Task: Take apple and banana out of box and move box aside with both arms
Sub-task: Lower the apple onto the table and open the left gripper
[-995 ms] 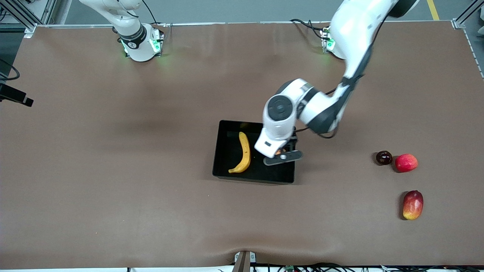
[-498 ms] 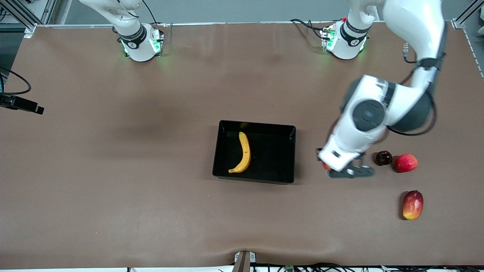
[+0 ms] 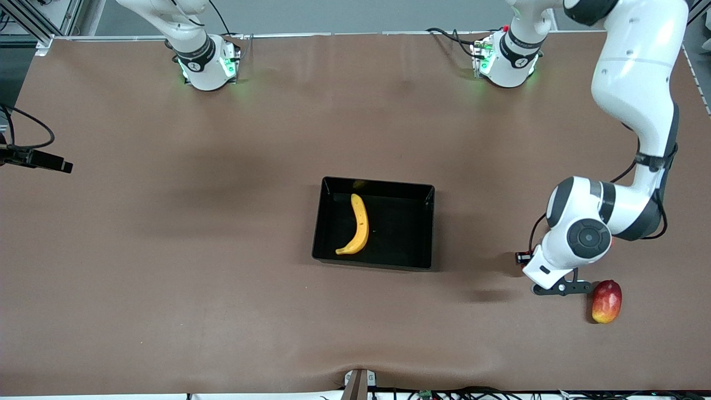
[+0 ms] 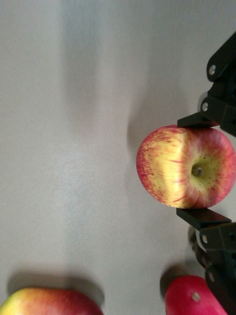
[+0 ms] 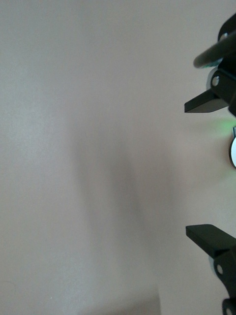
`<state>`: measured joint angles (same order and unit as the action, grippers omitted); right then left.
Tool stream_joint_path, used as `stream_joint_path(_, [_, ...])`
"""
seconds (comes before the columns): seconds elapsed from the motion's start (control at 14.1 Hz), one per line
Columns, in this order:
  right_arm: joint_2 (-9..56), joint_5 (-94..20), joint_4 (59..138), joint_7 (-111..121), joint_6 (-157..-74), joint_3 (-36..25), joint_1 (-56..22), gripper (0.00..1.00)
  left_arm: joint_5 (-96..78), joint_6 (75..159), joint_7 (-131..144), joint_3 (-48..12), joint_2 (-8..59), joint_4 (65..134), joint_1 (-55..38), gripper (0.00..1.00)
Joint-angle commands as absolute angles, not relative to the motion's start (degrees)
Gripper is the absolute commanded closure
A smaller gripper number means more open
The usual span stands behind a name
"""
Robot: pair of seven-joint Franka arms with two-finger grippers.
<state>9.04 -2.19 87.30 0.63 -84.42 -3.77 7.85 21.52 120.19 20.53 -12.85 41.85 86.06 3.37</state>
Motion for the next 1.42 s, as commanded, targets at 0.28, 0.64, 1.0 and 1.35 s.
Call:
stream_joint_path(0.28, [9.7, -3.3, 85.1, 0.4, -83.3, -3.2, 7.6, 0.0, 22.9, 119.5, 20.0, -13.4, 43.2, 85.1, 4.0, 0.24])
stream_joint_path(0.64, [9.7, -3.3, 85.2, 0.4, -83.4, -3.2, 6.9, 0.0, 21.6, 118.4, 20.5, -15.4, 38.3, 84.7, 3.7, 0.0])
stream_joint_path(1.0, [9.7, -3.3, 85.3, 0.4, -83.4, -3.1, 6.9, 0.0, 21.4, 113.6, 29.0, -28.8, 34.1, 84.9, 2.6, 0.0])
stream_joint_path(1.35, [9.7, -4.0, 85.3, 0.4, -83.4, -3.2, 6.9, 0.0, 23.5, 115.0, 44.6, -29.1, 39.8, 79.8, -15.1, 0.0])
